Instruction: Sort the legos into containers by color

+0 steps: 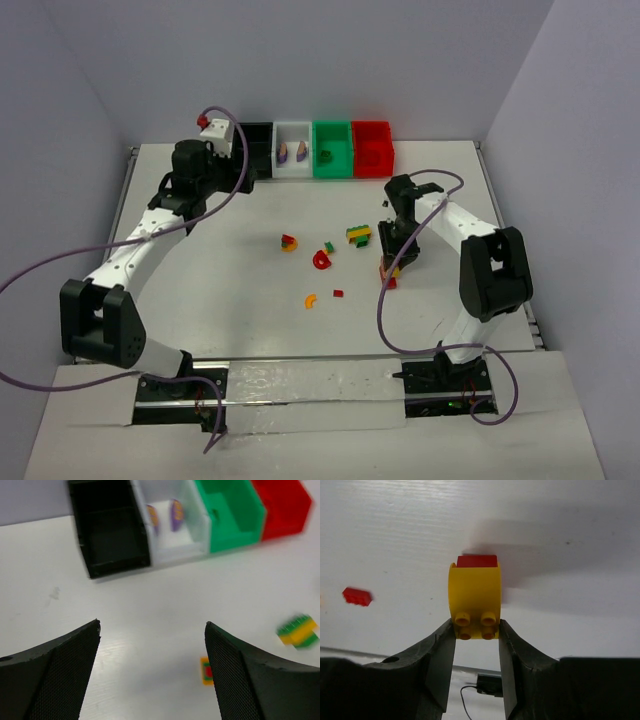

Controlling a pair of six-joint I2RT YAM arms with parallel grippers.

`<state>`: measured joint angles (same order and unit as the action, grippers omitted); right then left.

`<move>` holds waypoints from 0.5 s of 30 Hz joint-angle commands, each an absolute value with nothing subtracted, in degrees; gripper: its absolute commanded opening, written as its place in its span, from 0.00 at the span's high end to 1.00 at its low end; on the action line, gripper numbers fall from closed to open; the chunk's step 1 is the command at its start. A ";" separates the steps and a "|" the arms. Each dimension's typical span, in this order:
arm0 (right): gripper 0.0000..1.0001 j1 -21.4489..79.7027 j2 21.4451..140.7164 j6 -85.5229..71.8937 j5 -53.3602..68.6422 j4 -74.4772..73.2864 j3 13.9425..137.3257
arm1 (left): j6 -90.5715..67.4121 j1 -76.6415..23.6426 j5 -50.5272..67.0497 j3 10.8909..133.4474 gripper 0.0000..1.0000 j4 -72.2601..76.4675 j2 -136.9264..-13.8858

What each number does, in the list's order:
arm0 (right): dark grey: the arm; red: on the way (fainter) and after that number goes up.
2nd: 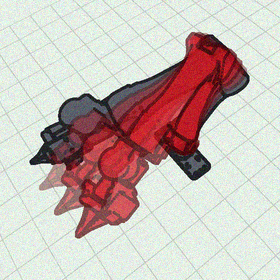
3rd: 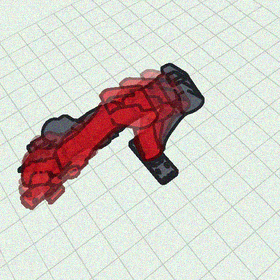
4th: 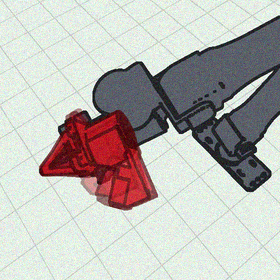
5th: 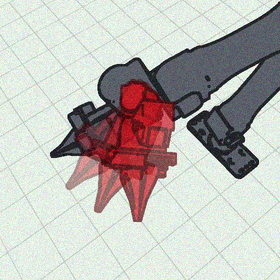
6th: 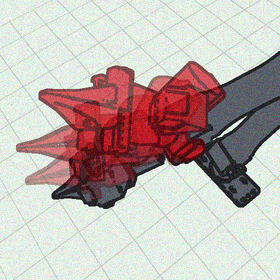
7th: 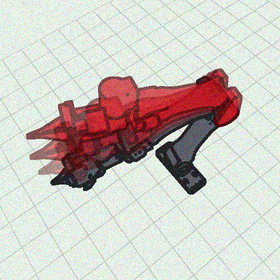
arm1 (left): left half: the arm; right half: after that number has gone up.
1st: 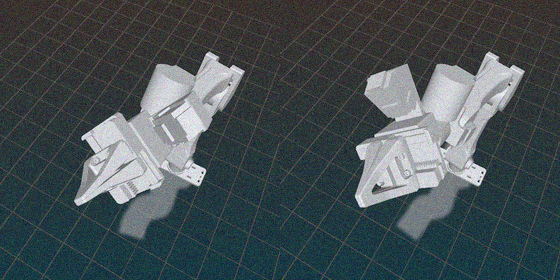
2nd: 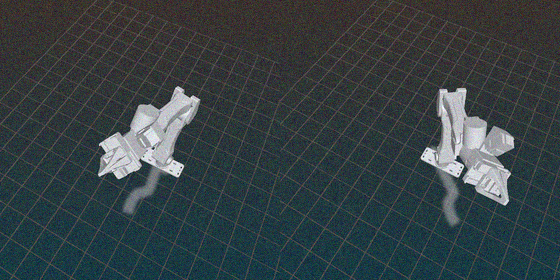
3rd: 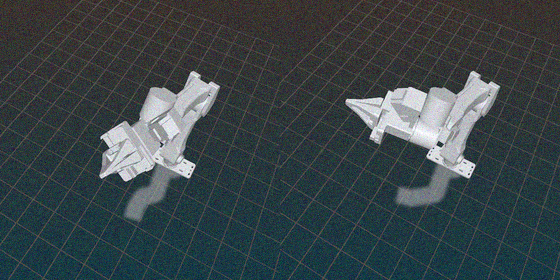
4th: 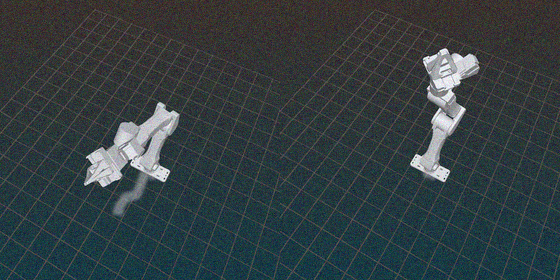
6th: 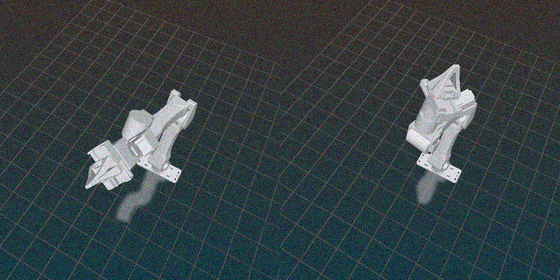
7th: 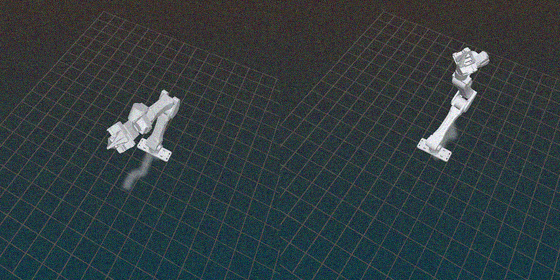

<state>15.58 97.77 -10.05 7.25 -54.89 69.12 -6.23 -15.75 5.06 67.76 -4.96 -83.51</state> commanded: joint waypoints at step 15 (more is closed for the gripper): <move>1.00 16.61 92.01 16.16 57.08 -59.67 86.44 | -17.48 -17.72 69.30 57.02 0.10 5.54 -75.67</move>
<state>15.69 94.65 13.36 43.84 -58.35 84.41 -12.48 -15.69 61.96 57.39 -2.04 -78.25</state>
